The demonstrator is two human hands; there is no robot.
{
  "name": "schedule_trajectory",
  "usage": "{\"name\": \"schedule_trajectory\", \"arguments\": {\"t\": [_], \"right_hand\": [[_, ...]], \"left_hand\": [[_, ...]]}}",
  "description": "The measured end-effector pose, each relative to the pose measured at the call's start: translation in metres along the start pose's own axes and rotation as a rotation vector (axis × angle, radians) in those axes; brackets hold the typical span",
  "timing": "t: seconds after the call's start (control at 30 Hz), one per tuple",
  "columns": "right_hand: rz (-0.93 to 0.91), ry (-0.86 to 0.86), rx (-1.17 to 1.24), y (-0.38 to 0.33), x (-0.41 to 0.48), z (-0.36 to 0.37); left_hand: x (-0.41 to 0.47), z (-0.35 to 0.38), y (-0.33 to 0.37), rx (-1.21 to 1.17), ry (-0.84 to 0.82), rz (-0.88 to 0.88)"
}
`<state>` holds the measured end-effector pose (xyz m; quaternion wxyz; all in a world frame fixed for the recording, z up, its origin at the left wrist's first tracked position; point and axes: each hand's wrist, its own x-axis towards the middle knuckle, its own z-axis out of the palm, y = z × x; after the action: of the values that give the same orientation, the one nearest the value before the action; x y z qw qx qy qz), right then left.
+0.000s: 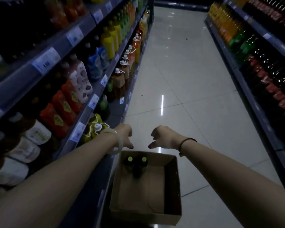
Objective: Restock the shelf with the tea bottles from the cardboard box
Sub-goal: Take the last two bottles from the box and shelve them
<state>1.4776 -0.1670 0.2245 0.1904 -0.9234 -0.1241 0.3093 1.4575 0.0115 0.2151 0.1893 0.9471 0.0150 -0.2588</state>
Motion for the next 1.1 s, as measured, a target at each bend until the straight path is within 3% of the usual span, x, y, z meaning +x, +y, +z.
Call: {"name": "schedule_trajectory", "arguments": {"t": [0.53,1.1], "right_hand": [[-0.007,-0.014,-0.096,0.118,0.155,0.207],[0.050,-0.009,-0.088,0.193,0.282,0.289]], "left_hand": [[0.148,0.216,-0.110,0.054,-0.002,-0.049],[0.257,0.301,-0.160,0.035,0.017,-0.101]]}}
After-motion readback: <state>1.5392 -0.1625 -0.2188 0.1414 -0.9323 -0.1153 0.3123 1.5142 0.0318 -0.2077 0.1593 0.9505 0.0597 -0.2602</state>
